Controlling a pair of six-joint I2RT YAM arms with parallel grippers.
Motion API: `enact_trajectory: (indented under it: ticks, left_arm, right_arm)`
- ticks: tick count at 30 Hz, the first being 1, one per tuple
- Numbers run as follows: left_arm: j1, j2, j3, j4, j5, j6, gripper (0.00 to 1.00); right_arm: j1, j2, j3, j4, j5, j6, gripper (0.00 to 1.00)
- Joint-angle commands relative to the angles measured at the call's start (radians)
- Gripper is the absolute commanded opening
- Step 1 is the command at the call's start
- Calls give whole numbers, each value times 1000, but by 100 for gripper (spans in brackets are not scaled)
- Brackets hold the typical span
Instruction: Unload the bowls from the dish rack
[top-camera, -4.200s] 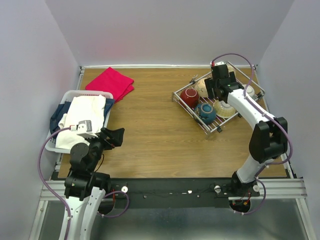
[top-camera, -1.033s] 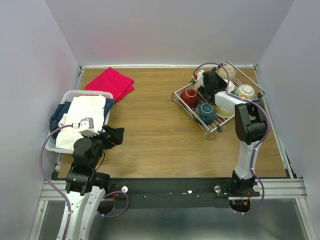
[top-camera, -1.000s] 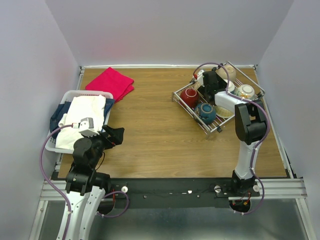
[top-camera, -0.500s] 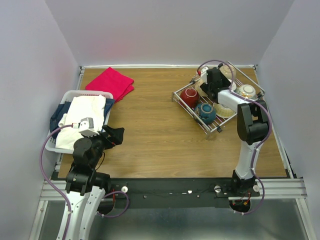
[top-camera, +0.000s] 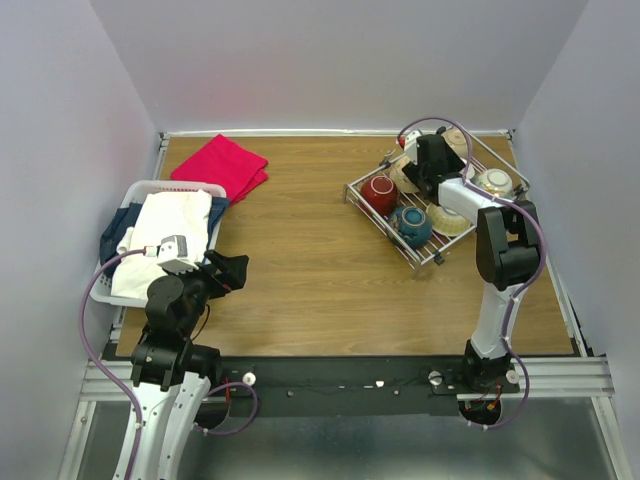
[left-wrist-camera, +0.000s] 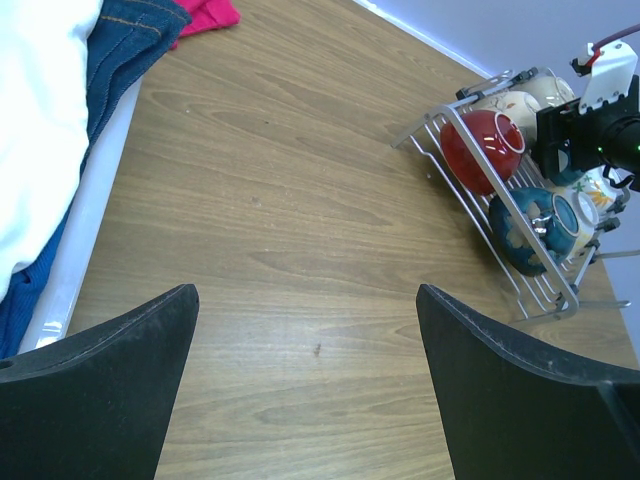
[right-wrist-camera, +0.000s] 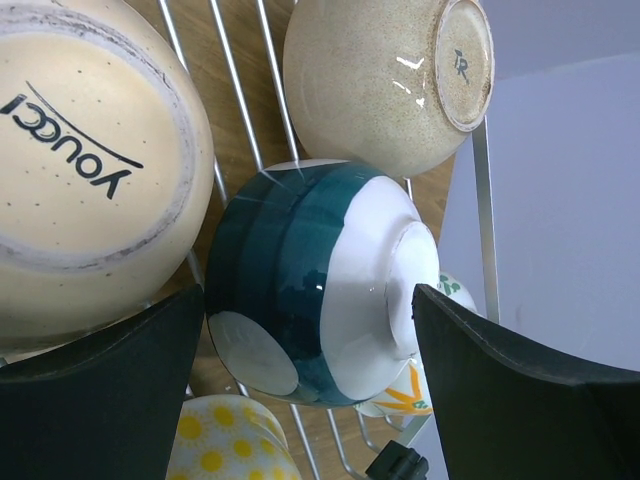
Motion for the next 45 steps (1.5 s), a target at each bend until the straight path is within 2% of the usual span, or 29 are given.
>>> enact_trajectory:
  ticks: [1,15,21,24,28,31,35,41,43,45]
  left_arm:
    - [-2,-7,12,-13,-23,-8,99]
    - [-2,-2,13,-15,-23,-8,99]
    - [-2,-4,13,-15,-21,-6,99]
    - [-2,-4,15,-15,-23,-6,99]
    - [-2,-7,13,-15,-23,-6,99]
    - [-2,-11,13,-13,-21,-6,99]
    - [-2,-25,13,-12,-24,-6,99]
    - [-2,-50,8,-9,-24,-6,99]
    - [-2,-53,10,-9,-24,-8,99]
    - [-2,-57,8,-7,-23,-6,99]
  right_arm:
    - [-13,26,-5,55,15,-3,92]
    - [-13,71,-52,121,57,-14,91]
    - [-13,72,-51,120,53,-2,85]
    - [-11,63,-40,101,44,10,76]
    - [-8,38,-12,46,12,43,55]
    - [2,0,-5,22,-15,67,44]
    - [10,-35,-6,5,-39,102,33]
    - [21,-86,-11,-53,-62,145,28]
    - [22,-97,-9,-61,-68,158,28]
    - [21,-101,-5,-63,-63,158,33]
